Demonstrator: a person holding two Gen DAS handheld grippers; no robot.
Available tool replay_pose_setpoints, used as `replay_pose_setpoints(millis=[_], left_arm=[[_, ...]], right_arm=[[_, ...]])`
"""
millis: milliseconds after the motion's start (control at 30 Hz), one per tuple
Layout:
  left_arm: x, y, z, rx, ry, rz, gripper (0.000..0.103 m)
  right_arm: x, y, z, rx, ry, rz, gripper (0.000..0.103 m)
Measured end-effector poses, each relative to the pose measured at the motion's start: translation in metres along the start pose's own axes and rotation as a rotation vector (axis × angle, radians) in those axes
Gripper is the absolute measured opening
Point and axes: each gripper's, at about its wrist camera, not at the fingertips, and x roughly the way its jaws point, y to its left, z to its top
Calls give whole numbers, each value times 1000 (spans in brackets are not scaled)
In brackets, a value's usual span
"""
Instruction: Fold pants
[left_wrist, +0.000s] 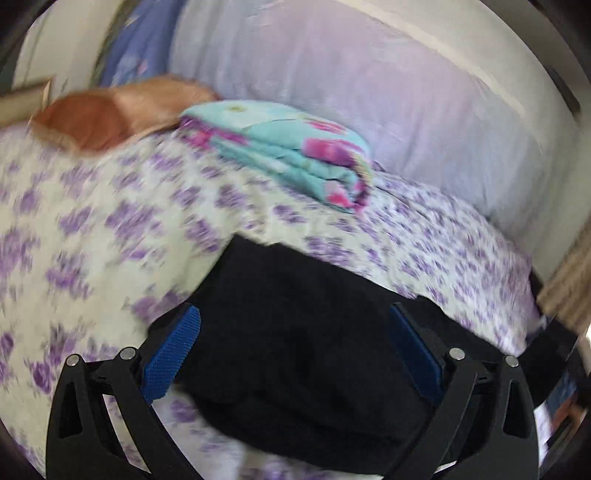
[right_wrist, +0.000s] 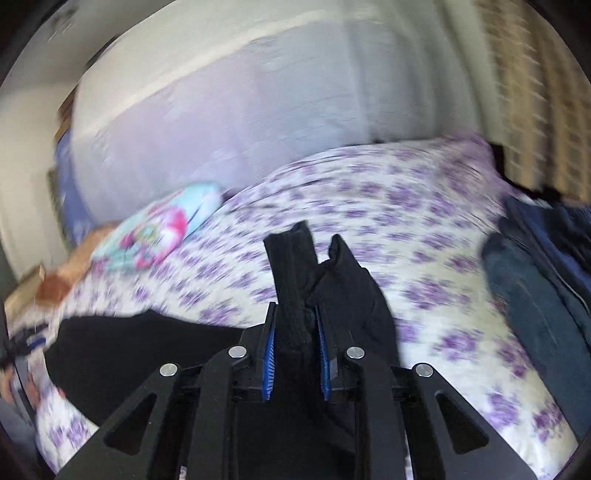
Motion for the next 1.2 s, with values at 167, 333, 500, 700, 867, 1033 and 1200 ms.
replay_pose_setpoints(millis=[167,333,500,700,867,1033,1200], left_arm=[[7,53,0,-246,34,-21,98],[14,44,-3,-179,77,17,98],[17,45,-1,-170,88,22,98],[16,46,-2,-179,85,13,99],[16,46,-2,-174,88,19,99],[17,44,-2,-163,93,34,99],[21,42,-2,-149,109,52,99]], right_arm=[[44,83,-8,-198,97,107,18],[72,155,-41,-383,203,137,17],[82,193,-73,-574,265,88,22],[67,196,-79,-587,329,233,51],[45,167,-37,-338,220,268,60],[85,156,-40,-330,304,102,75],[107,165,-69,-390,393,67,88]])
